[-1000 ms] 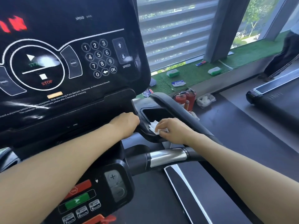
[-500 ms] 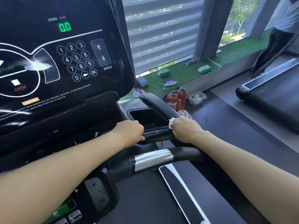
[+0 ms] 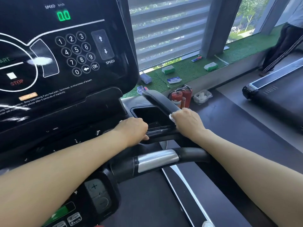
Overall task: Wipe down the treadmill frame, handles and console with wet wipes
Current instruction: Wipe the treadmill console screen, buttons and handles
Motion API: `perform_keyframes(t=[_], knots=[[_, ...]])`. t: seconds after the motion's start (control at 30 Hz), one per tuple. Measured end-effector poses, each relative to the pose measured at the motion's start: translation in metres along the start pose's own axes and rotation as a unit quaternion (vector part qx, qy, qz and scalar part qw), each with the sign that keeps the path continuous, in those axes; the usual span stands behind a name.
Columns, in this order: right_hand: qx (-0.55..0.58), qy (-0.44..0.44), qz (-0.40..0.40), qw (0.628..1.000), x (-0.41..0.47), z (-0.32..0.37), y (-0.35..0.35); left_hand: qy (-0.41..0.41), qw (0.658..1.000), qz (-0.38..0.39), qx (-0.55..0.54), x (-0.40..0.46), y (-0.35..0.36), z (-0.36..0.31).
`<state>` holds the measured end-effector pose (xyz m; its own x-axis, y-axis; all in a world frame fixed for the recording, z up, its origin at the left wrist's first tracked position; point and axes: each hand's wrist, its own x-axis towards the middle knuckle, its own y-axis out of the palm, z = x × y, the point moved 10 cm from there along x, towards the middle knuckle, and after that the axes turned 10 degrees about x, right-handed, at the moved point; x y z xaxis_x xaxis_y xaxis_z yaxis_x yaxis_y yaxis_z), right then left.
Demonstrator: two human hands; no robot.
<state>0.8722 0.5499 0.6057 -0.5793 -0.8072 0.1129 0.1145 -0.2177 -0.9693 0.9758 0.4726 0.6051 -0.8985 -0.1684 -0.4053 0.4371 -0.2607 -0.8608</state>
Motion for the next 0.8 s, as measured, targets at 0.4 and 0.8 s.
perform_keyframes(t=[0.4,0.8], knots=[[-0.003,-0.034,0.071,0.997,0.066,0.031,0.038,-0.013,1.000,0.011,0.002,0.004,0.002,0.001],[-0.056,-0.061,0.135,0.987,0.002,0.015,0.023,-0.014,1.000,-0.003,-0.013,-0.001,-0.005,-0.002]])
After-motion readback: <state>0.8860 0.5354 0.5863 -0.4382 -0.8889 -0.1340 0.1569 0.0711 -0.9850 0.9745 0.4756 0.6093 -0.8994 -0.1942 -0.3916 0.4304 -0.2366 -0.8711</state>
